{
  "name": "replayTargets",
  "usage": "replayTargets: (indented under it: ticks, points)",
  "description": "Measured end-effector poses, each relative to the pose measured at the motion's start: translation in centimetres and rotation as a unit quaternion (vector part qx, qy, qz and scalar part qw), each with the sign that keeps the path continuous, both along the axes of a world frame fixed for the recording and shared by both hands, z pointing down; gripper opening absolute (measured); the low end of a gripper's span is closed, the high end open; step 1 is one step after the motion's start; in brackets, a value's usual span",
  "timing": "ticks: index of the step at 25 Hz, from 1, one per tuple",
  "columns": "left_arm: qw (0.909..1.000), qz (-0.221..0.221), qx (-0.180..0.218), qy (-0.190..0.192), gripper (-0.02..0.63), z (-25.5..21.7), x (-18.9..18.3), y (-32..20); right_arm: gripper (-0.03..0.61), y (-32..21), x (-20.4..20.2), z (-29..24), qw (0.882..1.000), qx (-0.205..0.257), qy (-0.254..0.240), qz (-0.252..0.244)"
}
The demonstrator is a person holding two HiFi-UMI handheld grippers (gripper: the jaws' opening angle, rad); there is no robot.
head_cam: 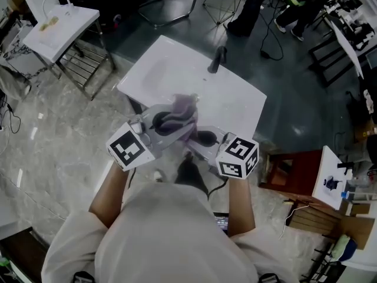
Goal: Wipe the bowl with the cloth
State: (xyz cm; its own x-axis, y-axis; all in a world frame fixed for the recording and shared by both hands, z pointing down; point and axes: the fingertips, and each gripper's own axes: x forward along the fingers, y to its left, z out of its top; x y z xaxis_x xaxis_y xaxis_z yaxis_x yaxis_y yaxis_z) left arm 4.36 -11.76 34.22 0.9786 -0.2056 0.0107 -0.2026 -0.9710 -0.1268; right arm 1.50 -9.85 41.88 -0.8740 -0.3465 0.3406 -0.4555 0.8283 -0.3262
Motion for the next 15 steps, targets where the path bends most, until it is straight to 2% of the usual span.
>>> replayTargets:
  ticks: [3,9,13,15]
  points:
    - [1.0000,0.002,-0.007,-0.005,0.063,0.4,-0.1,-0.5,0.023,1.4,-0.4,0.3,0.999,-0.012,-0.001,-0.034]
    - [0.9990,0.015,-0.006,-0.041,0.063,2.3,-0.4,-0.9,0.028,4.2,-0.3,0.5,0.996,-0.032,-0.004,-0.085]
    - [0.9979,0.011,-0.026,-0.059,0.061,4.5,-1.0,-1.9,0.028,5.5,-0.2,-0.3,0.992,-0.030,-0.046,-0.109]
    - [0.9975,0.023,-0.057,-0.036,0.061,5.0,-1.4,-2.2,0.031,5.7,-0.1,-1.3,0.990,-0.028,-0.076,-0.117]
